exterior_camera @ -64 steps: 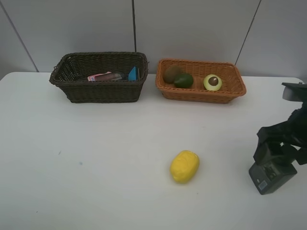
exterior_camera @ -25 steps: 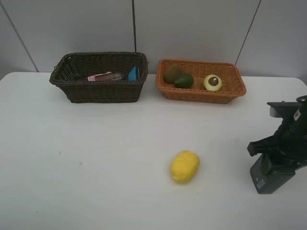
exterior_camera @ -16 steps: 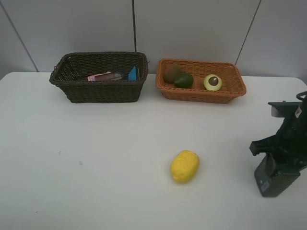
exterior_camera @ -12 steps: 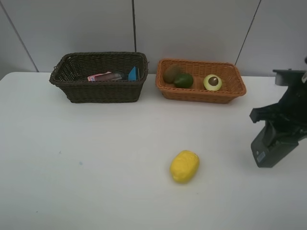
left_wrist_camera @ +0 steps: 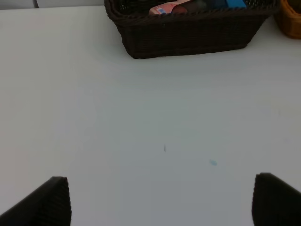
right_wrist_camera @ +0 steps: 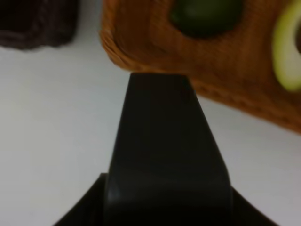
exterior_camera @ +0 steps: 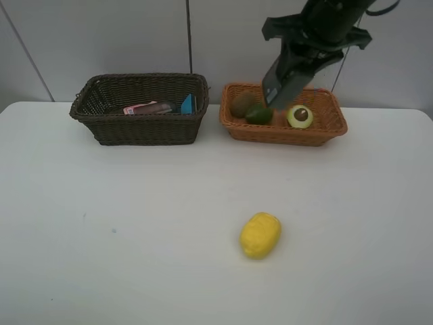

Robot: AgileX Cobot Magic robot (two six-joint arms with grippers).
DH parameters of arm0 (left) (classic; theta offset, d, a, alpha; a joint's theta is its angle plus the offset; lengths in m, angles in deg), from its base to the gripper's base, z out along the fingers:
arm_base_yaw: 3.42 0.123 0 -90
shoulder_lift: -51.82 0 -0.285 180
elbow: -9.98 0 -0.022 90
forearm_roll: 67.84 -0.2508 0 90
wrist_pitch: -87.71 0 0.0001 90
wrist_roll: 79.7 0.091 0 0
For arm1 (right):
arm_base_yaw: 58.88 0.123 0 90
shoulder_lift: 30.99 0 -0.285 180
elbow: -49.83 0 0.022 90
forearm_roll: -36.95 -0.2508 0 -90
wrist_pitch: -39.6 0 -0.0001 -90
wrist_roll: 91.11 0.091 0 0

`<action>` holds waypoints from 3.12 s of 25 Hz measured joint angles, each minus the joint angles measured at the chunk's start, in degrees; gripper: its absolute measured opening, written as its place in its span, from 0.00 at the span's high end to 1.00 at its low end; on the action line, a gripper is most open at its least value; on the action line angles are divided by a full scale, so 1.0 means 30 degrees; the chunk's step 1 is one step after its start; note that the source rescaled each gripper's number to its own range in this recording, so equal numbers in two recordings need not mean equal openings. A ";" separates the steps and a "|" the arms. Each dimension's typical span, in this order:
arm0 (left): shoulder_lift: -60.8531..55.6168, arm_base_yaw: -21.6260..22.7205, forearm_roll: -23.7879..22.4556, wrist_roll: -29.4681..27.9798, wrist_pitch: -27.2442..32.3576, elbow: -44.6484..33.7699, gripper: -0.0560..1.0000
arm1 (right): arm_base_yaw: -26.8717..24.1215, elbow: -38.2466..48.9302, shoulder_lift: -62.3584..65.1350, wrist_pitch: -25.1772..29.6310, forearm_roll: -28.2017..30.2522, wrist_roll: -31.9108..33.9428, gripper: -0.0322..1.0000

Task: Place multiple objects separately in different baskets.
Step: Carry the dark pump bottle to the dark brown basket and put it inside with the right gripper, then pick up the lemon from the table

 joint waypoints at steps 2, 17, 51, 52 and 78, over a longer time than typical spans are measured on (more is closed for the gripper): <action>0.0000 0.0000 0.0000 0.0000 0.0000 0.0000 0.00 | 0.0890 -0.2575 -0.2141 -0.0689 -0.0195 -0.0109 0.97; 0.0000 0.0000 0.0000 0.0000 0.0000 0.0000 0.00 | 0.2403 -0.9948 -1.2080 -0.8591 0.0317 -0.1364 0.97; 0.0000 -0.0454 0.0018 0.0000 0.0000 0.0000 0.00 | 0.3552 -0.8307 -0.2495 0.2222 0.1949 -0.0047 0.00; 0.0000 -0.0454 0.0018 0.0000 0.0000 0.0000 0.00 | 0.3552 -0.7382 -0.1809 0.2215 0.1949 0.0071 0.00; 0.0000 -0.0454 0.0018 0.0000 0.0000 0.0000 0.00 | 0.5702 1.5478 0.4391 -0.6818 -0.1441 0.9264 0.00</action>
